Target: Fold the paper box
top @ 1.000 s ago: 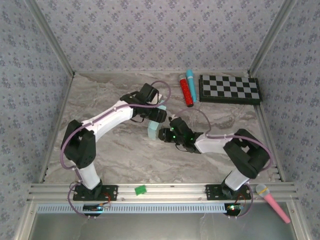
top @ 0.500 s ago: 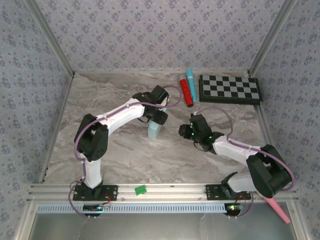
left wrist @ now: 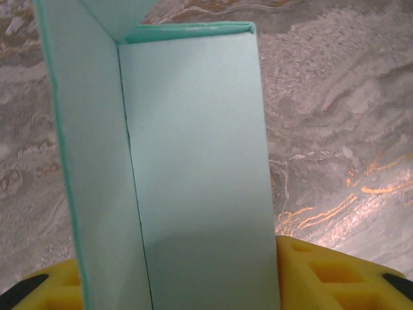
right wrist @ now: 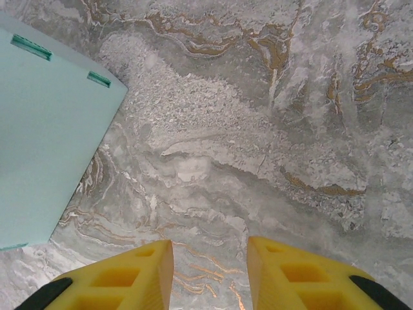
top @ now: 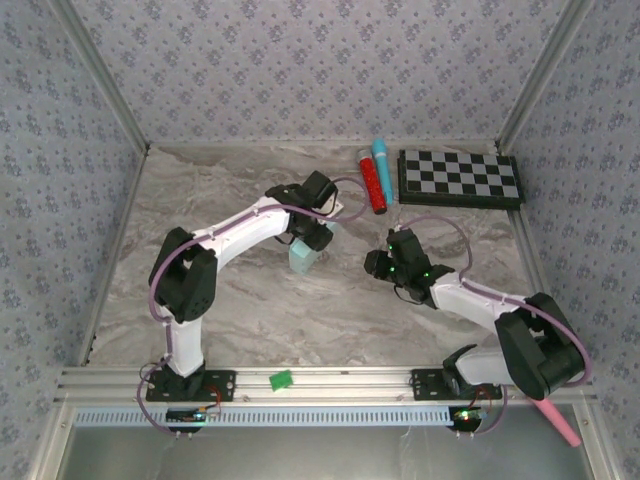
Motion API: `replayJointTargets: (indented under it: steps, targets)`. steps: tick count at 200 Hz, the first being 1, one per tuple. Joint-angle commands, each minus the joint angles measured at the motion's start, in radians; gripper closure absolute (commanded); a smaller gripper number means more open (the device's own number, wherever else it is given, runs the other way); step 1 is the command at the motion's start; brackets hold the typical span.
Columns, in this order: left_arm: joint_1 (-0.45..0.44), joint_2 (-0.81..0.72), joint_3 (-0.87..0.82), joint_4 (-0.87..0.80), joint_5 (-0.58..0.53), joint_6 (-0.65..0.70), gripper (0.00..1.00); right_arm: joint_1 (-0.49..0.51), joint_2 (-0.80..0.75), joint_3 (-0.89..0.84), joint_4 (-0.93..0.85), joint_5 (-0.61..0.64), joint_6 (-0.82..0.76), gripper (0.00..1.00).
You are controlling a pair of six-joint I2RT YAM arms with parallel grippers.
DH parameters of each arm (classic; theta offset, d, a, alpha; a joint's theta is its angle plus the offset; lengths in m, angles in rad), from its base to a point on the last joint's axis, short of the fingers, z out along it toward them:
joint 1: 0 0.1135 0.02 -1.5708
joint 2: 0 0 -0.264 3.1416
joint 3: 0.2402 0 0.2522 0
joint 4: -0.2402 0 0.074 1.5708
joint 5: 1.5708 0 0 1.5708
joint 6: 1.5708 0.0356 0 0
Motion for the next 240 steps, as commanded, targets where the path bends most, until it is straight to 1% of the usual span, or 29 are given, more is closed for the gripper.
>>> replayJointTargets:
  steps: [1,20,36,69,99,169,240]
  targets:
    - [0.022,-0.025,-0.011,0.0,0.077,0.175,0.52,-0.009,-0.024,-0.01,-0.032,-0.007,-0.014,0.63]
    - [0.034,-0.044,-0.043,0.021,0.145,0.276,0.52,-0.012,-0.028,-0.012,-0.036,-0.007,-0.015,0.63]
    - [0.049,-0.043,-0.048,0.004,0.209,0.359,0.52,-0.015,-0.032,-0.013,-0.04,-0.009,-0.016,0.63]
    - [0.087,-0.042,-0.047,-0.029,0.288,0.477,0.53,-0.019,-0.042,-0.017,-0.046,-0.009,-0.017,0.62]
    - [0.093,-0.042,-0.044,-0.054,0.329,0.595,0.53,-0.026,-0.044,-0.021,-0.048,-0.008,-0.018,0.62]
    - [0.096,-0.027,-0.045,-0.078,0.372,0.83,0.53,-0.039,-0.042,-0.024,-0.049,-0.019,-0.021,0.62]
    - [0.097,0.023,0.017,-0.114,0.359,0.934,0.47,-0.054,-0.042,-0.028,-0.057,-0.02,-0.025,0.62]
